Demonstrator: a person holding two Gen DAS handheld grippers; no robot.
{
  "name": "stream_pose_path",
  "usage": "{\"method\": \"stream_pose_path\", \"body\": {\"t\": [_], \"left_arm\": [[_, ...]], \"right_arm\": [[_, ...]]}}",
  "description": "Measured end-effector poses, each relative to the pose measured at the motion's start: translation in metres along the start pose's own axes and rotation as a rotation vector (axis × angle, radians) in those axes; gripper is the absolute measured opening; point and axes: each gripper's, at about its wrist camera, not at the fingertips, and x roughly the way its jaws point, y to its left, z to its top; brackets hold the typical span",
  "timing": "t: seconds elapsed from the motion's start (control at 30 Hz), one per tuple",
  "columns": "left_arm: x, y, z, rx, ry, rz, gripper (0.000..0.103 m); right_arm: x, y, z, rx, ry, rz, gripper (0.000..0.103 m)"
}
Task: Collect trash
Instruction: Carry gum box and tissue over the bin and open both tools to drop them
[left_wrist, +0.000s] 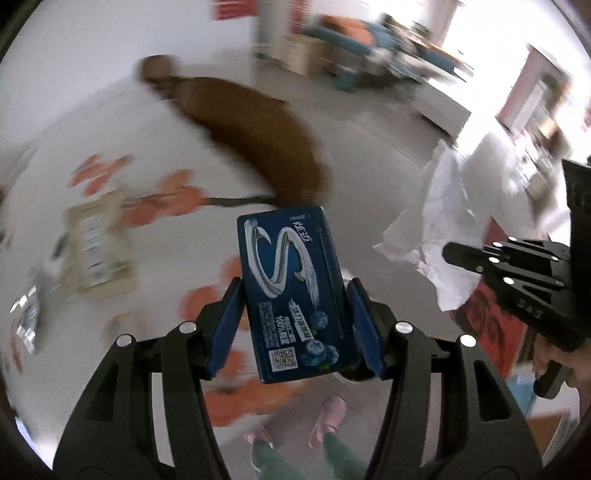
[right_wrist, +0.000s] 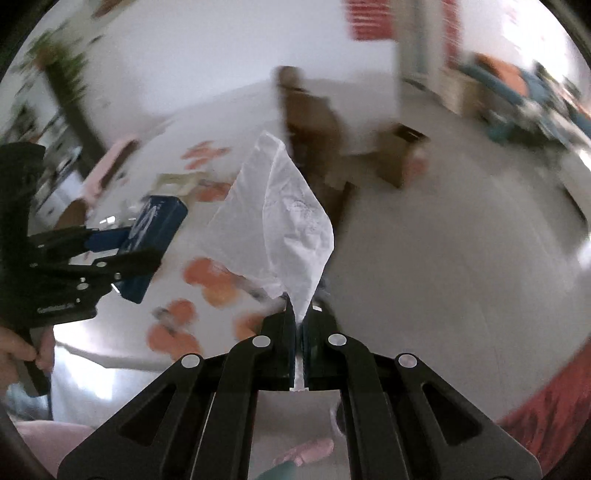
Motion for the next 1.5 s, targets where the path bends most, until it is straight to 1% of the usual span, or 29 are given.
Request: {"method": "stream_pose_path", "body": {"t": [0.03, 0.1, 0.2, 0.23, 0.27, 0.33, 0.4, 0.43, 0.5, 0.53, 0.57, 0.6, 0.63, 0.7, 0.73, 0.8, 0.87, 0.93, 0.97, 1.0, 1.03, 1.07, 1.1, 1.13, 1.2, 1.27, 1.3, 1.4, 1.5], "left_arm": [[0.01, -0.025, 0.002, 0.047, 0.012, -0.019, 0.054], [0.023, -0.054, 0.0, 0.094, 0.021, -0.037, 0.054], [0.06, -0.103, -0.008, 0.166, 0.102, -0.101, 0.054], [0.079, -0.123, -0.015, 0.197, 0.141, -0.126, 0.054], [0.093, -0.136, -0.021, 0.211, 0.167, -0.142, 0.054], [0.125, -0.161, -0.035, 0.256, 0.22, -0.149, 0.054], [0.16, -0.179, -0.053, 0.276, 0.274, -0.166, 0.054], [0.184, -0.186, -0.064, 0.278, 0.326, -0.174, 0.054], [0.228, -0.195, -0.087, 0.282, 0.401, -0.171, 0.054], [0.244, -0.199, -0.095, 0.296, 0.427, -0.156, 0.054], [0.268, -0.201, -0.108, 0.307, 0.459, -0.121, 0.054], [0.283, -0.2, -0.114, 0.308, 0.484, -0.104, 0.054], [0.307, -0.2, -0.126, 0.311, 0.524, -0.089, 0.054], [0.35, -0.198, -0.149, 0.333, 0.577, -0.074, 0.054], [0.366, -0.199, -0.157, 0.354, 0.587, -0.07, 0.054], [0.404, -0.2, -0.179, 0.411, 0.62, -0.054, 0.054], [0.434, -0.197, -0.195, 0.44, 0.647, -0.046, 0.054], [0.46, -0.193, -0.21, 0.446, 0.681, -0.047, 0.055], [0.472, -0.191, -0.216, 0.437, 0.714, -0.061, 0.056], [0.484, -0.191, -0.222, 0.434, 0.735, -0.059, 0.056], [0.495, -0.189, -0.227, 0.439, 0.75, -0.048, 0.069], [0.501, -0.188, -0.232, 0.447, 0.761, -0.051, 0.078], [0.504, -0.188, -0.236, 0.457, 0.755, -0.049, 0.08], [0.504, -0.188, -0.239, 0.462, 0.756, -0.043, 0.086], [0.504, -0.186, -0.241, 0.463, 0.768, -0.038, 0.087], [0.497, -0.186, -0.239, 0.463, 0.765, -0.043, 0.087], [0.493, -0.186, -0.237, 0.463, 0.762, -0.048, 0.087], [0.467, -0.188, -0.225, 0.444, 0.742, -0.078, 0.088], [0.434, -0.191, -0.209, 0.418, 0.7, -0.111, 0.092]], "right_arm": [[-0.004, -0.016, -0.01, 0.037, 0.007, -0.016, 0.003], [-0.008, -0.053, -0.035, 0.135, 0.035, -0.04, 0.003], [-0.007, -0.098, -0.073, 0.267, 0.074, -0.065, 0.003], [-0.003, -0.113, -0.087, 0.306, 0.094, -0.079, 0.003], [0.002, -0.127, -0.102, 0.34, 0.118, -0.093, 0.003], [0.02, -0.154, -0.13, 0.406, 0.166, -0.1, 0.003], [0.042, -0.174, -0.155, 0.466, 0.208, -0.085, 0.003], [0.059, -0.186, -0.172, 0.505, 0.239, -0.079, 0.003], [0.092, -0.204, -0.203, 0.587, 0.29, -0.044, 0.003], [0.115, -0.215, -0.223, 0.641, 0.321, -0.019, 0.003], [0.131, -0.221, -0.237, 0.683, 0.343, 0.0, 0.003], [0.151, -0.229, -0.252, 0.735, 0.364, 0.022, 0.003], [0.175, -0.237, -0.271, 0.796, 0.378, 0.058, 0.003], [0.208, -0.243, -0.296, 0.862, 0.408, 0.074, 0.003], [0.231, -0.248, -0.312, 0.895, 0.421, 0.087, 0.003], [0.265, -0.254, -0.332, 0.944, 0.442, 0.104, 0.003], [0.299, -0.259, -0.357, 1.004, 0.473, 0.121, 0.003], [0.327, -0.262, -0.376, 1.024, 0.504, 0.111, 0.004], [0.336, -0.262, -0.382, 1.031, 0.514, 0.115, 0.008], [0.346, -0.264, -0.387, 1.046, 0.528, 0.126, 0.009], [0.357, -0.265, -0.396, 1.073, 0.557, 0.134, 0.013], [0.363, -0.264, -0.396, 1.077, 0.569, 0.133, 0.034], [0.366, -0.267, -0.399, 1.068, 0.574, 0.119, 0.059], [0.366, -0.266, -0.398, 1.051, 0.576, 0.095, 0.064], [0.362, -0.265, -0.396, 1.032, 0.557, 0.091, 0.064], [0.354, -0.266, -0.396, 1.046, 0.551, 0.092, 0.064], [0.353, -0.266, -0.391, 1.049, 0.542, 0.089, 0.064], [0.328, -0.272, -0.385, 1.063, 0.506, 0.089, 0.064], [0.298, -0.274, -0.367, 1.058, 0.46, 0.088, 0.064]]}}
